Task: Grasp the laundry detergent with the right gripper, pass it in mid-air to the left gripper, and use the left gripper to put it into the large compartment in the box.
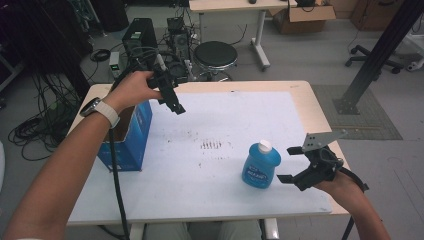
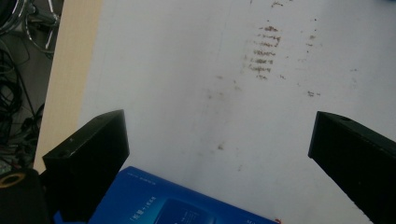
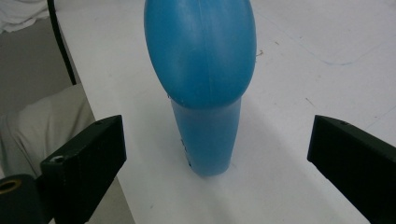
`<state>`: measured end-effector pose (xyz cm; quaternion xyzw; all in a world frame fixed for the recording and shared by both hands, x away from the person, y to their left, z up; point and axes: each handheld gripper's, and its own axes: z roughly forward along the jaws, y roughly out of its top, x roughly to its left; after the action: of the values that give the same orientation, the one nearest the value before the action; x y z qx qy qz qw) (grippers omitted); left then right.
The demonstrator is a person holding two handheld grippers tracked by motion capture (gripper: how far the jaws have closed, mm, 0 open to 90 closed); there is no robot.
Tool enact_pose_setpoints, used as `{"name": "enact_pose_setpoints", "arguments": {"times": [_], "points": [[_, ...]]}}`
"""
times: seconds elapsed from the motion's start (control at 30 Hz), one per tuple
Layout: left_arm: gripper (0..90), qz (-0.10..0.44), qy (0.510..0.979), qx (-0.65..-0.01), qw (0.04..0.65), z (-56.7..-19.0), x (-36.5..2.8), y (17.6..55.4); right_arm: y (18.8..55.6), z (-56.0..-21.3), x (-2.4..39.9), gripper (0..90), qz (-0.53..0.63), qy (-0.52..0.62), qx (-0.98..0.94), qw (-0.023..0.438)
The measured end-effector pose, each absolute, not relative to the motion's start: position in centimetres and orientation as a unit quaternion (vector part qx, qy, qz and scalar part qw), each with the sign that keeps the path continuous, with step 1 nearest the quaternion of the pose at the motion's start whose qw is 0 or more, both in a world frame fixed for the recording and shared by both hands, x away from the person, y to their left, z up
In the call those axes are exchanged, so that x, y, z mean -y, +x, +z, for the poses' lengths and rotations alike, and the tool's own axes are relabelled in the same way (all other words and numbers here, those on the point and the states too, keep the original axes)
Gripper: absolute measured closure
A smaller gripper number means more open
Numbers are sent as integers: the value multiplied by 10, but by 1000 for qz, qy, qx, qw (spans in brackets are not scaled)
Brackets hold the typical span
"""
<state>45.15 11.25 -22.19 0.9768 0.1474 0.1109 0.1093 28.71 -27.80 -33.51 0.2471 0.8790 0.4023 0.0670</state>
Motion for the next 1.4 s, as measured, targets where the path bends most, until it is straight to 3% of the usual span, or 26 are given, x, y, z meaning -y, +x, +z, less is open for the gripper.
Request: {"name": "enact_pose_setpoints", "arguments": {"times": [1.4], "points": [[57, 110, 977, -148, 104, -226, -109, 452, 284, -381, 284, 53, 500, 248, -825, 87]]}}
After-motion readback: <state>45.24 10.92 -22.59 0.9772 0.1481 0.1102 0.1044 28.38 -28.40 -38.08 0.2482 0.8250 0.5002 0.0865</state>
